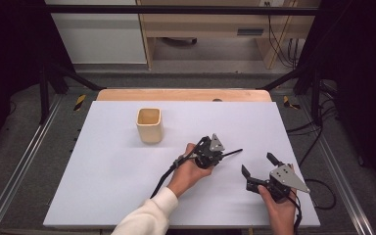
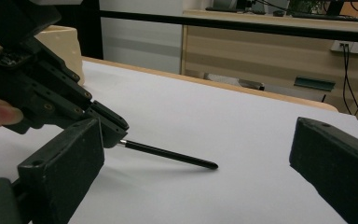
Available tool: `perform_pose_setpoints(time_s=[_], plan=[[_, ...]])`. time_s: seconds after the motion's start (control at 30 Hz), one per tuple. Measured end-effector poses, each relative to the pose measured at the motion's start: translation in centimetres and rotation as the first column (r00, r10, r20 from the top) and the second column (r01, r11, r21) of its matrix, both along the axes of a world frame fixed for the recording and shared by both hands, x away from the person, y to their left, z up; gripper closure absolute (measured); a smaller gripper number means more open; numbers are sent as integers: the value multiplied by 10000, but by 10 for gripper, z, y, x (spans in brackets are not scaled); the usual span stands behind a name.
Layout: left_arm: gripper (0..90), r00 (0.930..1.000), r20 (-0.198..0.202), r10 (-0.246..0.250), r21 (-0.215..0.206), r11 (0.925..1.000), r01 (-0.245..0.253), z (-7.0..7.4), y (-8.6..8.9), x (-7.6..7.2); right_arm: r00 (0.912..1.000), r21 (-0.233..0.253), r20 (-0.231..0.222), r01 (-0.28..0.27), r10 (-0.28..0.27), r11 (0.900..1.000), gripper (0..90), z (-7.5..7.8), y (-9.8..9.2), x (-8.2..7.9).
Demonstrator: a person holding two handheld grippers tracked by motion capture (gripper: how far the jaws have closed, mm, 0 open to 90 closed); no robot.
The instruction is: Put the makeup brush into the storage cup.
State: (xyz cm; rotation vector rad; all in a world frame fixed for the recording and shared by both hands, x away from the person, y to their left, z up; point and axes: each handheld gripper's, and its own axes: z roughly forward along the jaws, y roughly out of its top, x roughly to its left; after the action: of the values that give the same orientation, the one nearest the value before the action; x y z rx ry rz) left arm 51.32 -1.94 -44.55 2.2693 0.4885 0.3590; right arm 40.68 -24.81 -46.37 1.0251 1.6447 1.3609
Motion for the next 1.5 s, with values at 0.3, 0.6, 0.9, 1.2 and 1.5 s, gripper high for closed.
perform_pose_setpoints(time_s=[0.3, 0.6, 0.9, 1.2, 1.5], plan=[[845, 10000, 69, -46, 113, 9999, 45, 11, 17, -2, 9999, -113, 34, -107, 108, 9999, 32, 0, 4, 0], [845, 10000, -7, 30, -21, 10000, -30, 24, 38, -4, 9996, -447, -50, -289, 287, 9986, 31, 0, 15, 0], [846, 9997, -92, 215, -48, 9998, -215, 45, 70, -1, 9967, -1411, -145, -805, 793, 9867, 30, 6, 37, 6], [846, 9993, -108, 371, -69, 9993, -372, 59, 92, 1, 9869, -2814, -351, -1607, 1572, 9460, 47, 17, 74, 23], [846, 9996, -84, 286, 104, 9995, -285, 66, 99, -3, 9772, -3844, -389, -2072, 2085, 8996, 81, 24, 102, 40]])
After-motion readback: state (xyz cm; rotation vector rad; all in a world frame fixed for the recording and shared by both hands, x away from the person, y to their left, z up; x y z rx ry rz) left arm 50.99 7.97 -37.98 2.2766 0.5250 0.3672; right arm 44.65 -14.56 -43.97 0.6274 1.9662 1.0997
